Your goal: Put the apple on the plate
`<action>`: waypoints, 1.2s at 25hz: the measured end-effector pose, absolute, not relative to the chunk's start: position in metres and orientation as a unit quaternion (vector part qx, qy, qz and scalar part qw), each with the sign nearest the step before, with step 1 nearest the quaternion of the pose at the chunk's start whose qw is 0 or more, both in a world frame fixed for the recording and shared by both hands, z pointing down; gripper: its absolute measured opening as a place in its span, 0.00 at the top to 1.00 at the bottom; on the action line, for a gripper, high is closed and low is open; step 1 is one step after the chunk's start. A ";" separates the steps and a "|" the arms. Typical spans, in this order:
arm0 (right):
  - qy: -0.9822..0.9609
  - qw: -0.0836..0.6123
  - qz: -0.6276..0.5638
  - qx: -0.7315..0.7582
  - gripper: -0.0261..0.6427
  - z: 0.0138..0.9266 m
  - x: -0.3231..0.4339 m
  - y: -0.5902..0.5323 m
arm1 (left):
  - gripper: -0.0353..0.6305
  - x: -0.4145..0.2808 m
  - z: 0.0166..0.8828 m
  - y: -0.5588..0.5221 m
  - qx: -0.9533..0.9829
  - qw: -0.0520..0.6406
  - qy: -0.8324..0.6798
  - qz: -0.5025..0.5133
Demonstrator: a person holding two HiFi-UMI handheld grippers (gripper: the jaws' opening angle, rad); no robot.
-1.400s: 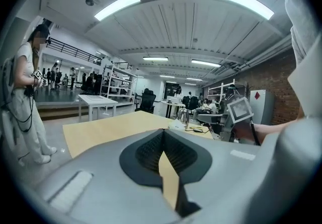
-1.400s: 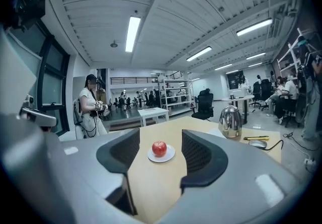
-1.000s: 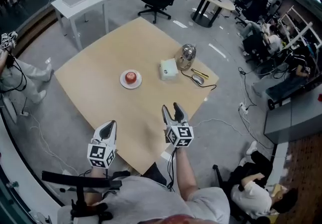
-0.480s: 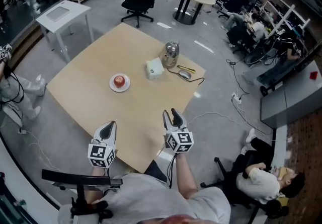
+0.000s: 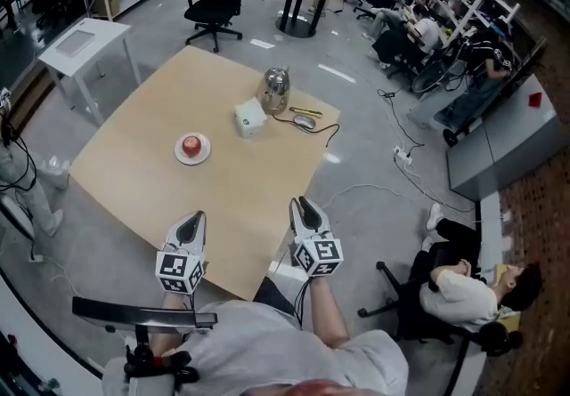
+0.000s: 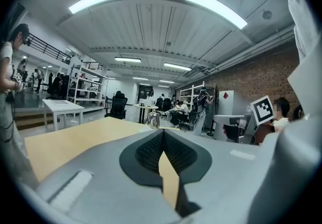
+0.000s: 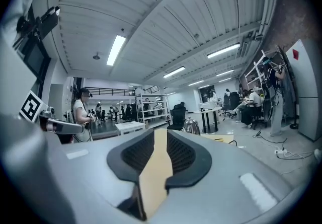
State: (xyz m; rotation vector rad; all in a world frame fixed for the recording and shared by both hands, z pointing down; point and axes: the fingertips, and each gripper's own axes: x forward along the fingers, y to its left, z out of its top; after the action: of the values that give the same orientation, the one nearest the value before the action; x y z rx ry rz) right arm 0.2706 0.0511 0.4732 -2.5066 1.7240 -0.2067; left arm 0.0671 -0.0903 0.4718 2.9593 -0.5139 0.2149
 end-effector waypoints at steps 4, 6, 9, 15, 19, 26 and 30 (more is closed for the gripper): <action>0.552 0.039 -0.072 -0.830 0.84 0.483 0.270 0.074 | 0.92 0.076 0.473 -0.079 0.983 0.062 -0.156 0.070; 0.546 0.039 -0.074 -0.833 0.84 0.486 0.269 0.082 | 0.92 0.079 0.473 -0.078 0.984 0.060 -0.150 0.069; 0.537 0.042 -0.073 -0.839 0.86 0.486 0.268 0.092 | 0.92 0.085 0.472 -0.075 0.986 0.059 -0.140 0.068; 0.524 0.047 -0.071 -0.847 0.88 0.485 0.261 0.109 | 0.92 0.090 0.473 -0.068 0.988 0.056 -0.122 0.073; 0.516 0.048 -0.072 -0.852 0.91 0.487 0.259 0.121 | 0.92 0.093 0.473 -0.064 0.989 0.054 -0.115 0.072; 0.504 0.053 -0.063 -0.859 0.95 0.482 0.258 0.135 | 0.92 0.098 0.470 -0.060 0.991 0.048 -0.105 0.073; 0.500 0.055 -0.060 -0.862 0.95 0.478 0.260 0.141 | 0.92 0.105 0.466 -0.057 0.992 0.044 -0.097 0.068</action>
State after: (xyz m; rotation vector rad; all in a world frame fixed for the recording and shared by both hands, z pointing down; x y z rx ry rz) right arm 0.2603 0.1413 0.4783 -2.6176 1.5185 -0.1826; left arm 0.1048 -0.0572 0.4663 3.0311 -0.2955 0.2089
